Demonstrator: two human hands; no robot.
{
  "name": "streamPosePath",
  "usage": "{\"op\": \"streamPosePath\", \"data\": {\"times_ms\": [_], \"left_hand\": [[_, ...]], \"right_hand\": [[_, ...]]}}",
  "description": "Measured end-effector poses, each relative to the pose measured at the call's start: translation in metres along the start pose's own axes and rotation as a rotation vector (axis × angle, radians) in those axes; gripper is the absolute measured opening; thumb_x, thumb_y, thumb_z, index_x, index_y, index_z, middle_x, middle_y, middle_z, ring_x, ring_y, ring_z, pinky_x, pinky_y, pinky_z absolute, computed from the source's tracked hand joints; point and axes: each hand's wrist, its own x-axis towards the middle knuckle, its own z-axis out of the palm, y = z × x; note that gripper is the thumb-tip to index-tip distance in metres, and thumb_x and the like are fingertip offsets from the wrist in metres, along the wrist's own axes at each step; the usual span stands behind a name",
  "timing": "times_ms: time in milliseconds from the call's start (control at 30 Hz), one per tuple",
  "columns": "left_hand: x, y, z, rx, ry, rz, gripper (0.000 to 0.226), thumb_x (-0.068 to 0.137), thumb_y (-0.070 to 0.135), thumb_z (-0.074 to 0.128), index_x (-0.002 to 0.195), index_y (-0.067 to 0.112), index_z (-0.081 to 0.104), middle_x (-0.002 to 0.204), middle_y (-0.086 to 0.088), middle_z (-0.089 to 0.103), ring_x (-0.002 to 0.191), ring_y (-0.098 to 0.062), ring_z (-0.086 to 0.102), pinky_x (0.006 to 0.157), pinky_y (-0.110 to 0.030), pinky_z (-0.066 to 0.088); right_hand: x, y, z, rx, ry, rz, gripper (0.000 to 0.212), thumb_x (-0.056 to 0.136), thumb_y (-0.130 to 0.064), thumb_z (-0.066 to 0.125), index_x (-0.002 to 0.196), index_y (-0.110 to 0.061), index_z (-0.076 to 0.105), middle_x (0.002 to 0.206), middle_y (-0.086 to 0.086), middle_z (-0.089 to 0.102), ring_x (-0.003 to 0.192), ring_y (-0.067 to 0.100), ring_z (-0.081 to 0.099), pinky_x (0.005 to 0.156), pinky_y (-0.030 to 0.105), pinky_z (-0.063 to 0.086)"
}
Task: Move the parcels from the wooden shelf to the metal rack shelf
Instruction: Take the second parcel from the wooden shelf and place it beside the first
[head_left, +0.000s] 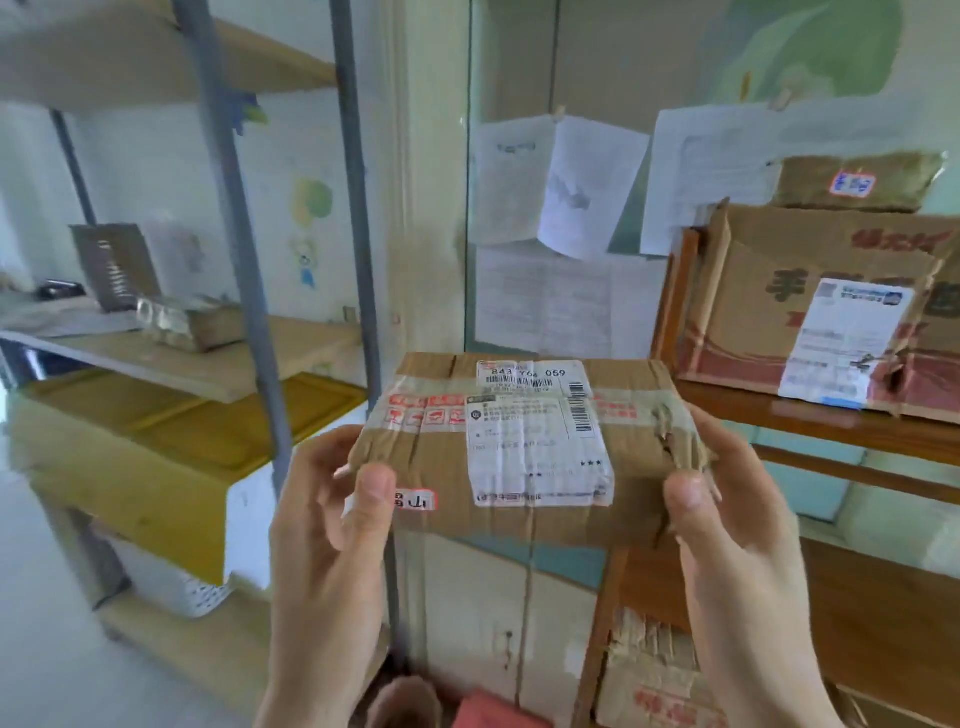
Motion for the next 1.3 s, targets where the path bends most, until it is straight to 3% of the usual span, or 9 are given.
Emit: {"op": "streamPosePath", "data": {"times_ms": [167, 367, 467, 533, 633, 767, 867, 1200, 1300], "left_hand": [[0.04, -0.008, -0.093, 0.055, 0.064, -0.014, 0.033, 0.085, 0.072, 0.058, 0.099, 0.045, 0.071, 0.101, 0.009, 0.079, 0.091, -0.002, 0.073, 0.076, -0.015, 0.057], [0.118, -0.025, -0.243, 0.069, 0.121, -0.06, 0.03, 0.092, 0.051, 0.052, 0.101, 0.033, 0.073, 0.09, 0.009, 0.079, 0.081, 0.0, 0.074, 0.066, -0.016, 0.058], [0.16, -0.035, -0.317, 0.151, 0.166, -0.131, 0.036, 0.09, 0.046, 0.046, 0.105, 0.023, 0.069, 0.088, 0.006, 0.08, 0.077, -0.003, 0.076, 0.063, -0.021, 0.059], [0.188, -0.04, -0.355, 0.209, 0.194, -0.15, 0.038, 0.088, 0.051, 0.045, 0.106, 0.028, 0.07, 0.093, 0.005, 0.082, 0.086, -0.011, 0.079, 0.072, -0.034, 0.062], [0.228, -0.053, -0.394, 0.231, 0.232, -0.134, 0.029, 0.094, 0.051, 0.048, 0.101, 0.036, 0.071, 0.086, 0.014, 0.081, 0.083, -0.007, 0.078, 0.065, -0.027, 0.058], [0.275, -0.09, -0.429, 0.252, 0.211, -0.142, 0.022, 0.099, 0.051, 0.05, 0.102, 0.046, 0.072, 0.093, 0.013, 0.081, 0.092, -0.007, 0.076, 0.069, -0.028, 0.053], [0.309, -0.13, -0.442, 0.246, 0.18, -0.14, 0.027, 0.098, 0.047, 0.05, 0.11, 0.037, 0.071, 0.102, 0.001, 0.081, 0.1, -0.013, 0.076, 0.067, -0.022, 0.06], [0.416, -0.246, -0.421, 0.503, -0.143, -0.082, 0.032, 0.1, 0.035, 0.047, 0.114, 0.018, 0.07, 0.103, 0.019, 0.074, 0.082, -0.026, 0.069, 0.066, -0.044, 0.055], [0.427, -0.27, -0.415, 0.519, -0.236, -0.135, 0.017, 0.104, 0.02, 0.053, 0.104, 0.027, 0.069, 0.096, 0.012, 0.073, 0.067, -0.034, 0.062, 0.053, -0.04, 0.046]], "right_hand": [[0.01, 0.027, 0.106, -0.02, 0.026, 0.013, 0.07, 0.052, -0.093, 0.067, 0.096, -0.038, 0.067, 0.111, 0.021, 0.068, 0.096, 0.026, 0.064, 0.088, 0.047, 0.05], [0.012, 0.073, 0.285, 0.081, 0.007, 0.058, 0.075, 0.047, -0.09, 0.072, 0.092, -0.031, 0.063, 0.083, -0.013, 0.066, 0.072, 0.001, 0.058, 0.065, 0.022, 0.045], [0.018, 0.09, 0.37, 0.099, 0.001, 0.068, 0.054, 0.063, -0.071, 0.068, 0.091, -0.025, 0.059, 0.068, -0.024, 0.066, 0.061, -0.009, 0.056, 0.056, 0.008, 0.043], [0.024, 0.099, 0.419, 0.106, 0.014, 0.081, 0.062, 0.059, -0.077, 0.07, 0.09, -0.025, 0.062, 0.073, -0.021, 0.069, 0.064, -0.008, 0.06, 0.057, 0.007, 0.046], [0.031, 0.115, 0.475, 0.067, 0.032, 0.094, 0.081, 0.049, -0.09, 0.07, 0.094, -0.023, 0.068, 0.089, -0.005, 0.073, 0.079, 0.006, 0.064, 0.059, 0.007, 0.05], [0.049, 0.146, 0.52, -0.054, -0.003, 0.08, 0.076, 0.058, -0.065, 0.07, 0.118, -0.019, 0.072, 0.104, 0.005, 0.077, 0.092, 0.018, 0.07, 0.065, 0.008, 0.054], [0.07, 0.176, 0.539, -0.125, 0.004, 0.084, 0.083, 0.058, -0.066, 0.07, 0.127, -0.021, 0.069, 0.109, 0.001, 0.078, 0.098, 0.017, 0.071, 0.069, 0.018, 0.056], [0.145, 0.256, 0.567, -0.411, 0.277, -0.043, 0.058, 0.072, -0.055, 0.064, 0.122, -0.029, 0.051, 0.106, -0.024, 0.061, 0.096, -0.019, 0.061, 0.07, 0.02, 0.054], [0.143, 0.271, 0.566, -0.569, 0.383, -0.076, 0.059, 0.08, -0.058, 0.068, 0.119, -0.015, 0.058, 0.102, -0.007, 0.066, 0.093, 0.004, 0.065, 0.07, 0.036, 0.061]]}}
